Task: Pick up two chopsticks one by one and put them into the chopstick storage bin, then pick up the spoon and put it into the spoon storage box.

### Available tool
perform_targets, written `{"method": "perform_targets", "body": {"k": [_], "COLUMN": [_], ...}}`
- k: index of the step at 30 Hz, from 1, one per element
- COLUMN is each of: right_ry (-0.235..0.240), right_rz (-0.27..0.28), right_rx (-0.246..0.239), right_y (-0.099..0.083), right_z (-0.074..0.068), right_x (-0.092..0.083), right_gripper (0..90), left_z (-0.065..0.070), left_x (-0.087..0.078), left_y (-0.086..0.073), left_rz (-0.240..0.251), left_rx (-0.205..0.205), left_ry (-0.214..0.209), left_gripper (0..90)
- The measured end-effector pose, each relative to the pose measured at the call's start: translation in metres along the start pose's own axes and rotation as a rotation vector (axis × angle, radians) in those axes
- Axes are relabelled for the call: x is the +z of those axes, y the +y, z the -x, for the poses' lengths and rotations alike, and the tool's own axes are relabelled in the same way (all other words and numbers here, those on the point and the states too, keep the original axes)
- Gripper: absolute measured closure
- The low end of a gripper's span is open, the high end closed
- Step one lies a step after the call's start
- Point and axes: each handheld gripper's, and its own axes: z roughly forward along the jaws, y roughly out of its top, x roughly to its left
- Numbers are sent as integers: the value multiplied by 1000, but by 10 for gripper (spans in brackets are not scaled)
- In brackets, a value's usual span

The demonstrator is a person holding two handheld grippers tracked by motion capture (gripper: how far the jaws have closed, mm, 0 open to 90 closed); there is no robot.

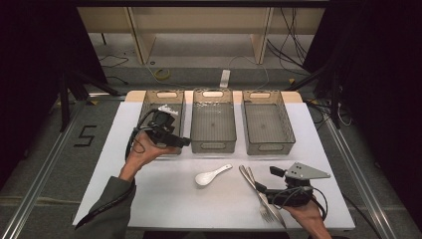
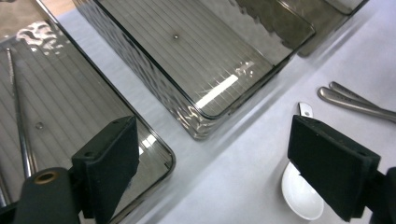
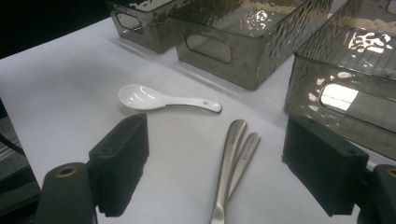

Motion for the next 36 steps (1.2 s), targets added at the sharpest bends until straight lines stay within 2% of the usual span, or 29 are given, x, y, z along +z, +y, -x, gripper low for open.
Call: {"method": "perform_targets", "body": {"k": [9, 15, 24, 30, 34, 36], "right_ry": [-1, -2, 1, -2, -4, -2], "right_rz": [-6, -8, -5, -3, -9, -12], "right_rx": [-2, -11, -5, -9, -19, -19], "right_y": [0, 1, 0, 0, 0, 0], "right_z": [0, -1, 1, 0, -2, -3], "right_x": [1, 2, 1, -1, 0, 0], "right_gripper": [233, 233, 233, 233, 233, 233], "left_z": [11, 22, 42, 57, 64, 68], "left_x": [8, 12, 29, 41, 50, 56], "left_y": [-3, -4, -4, -6, -9, -10], "left_rz": [-30, -51, -97, -128, -166, -180], "left_rx": [26, 57, 98, 137, 171, 175], "left_ry": [-5, -18, -39, -85, -95, -101], "left_gripper": [159, 160, 164, 197, 220, 233]}}
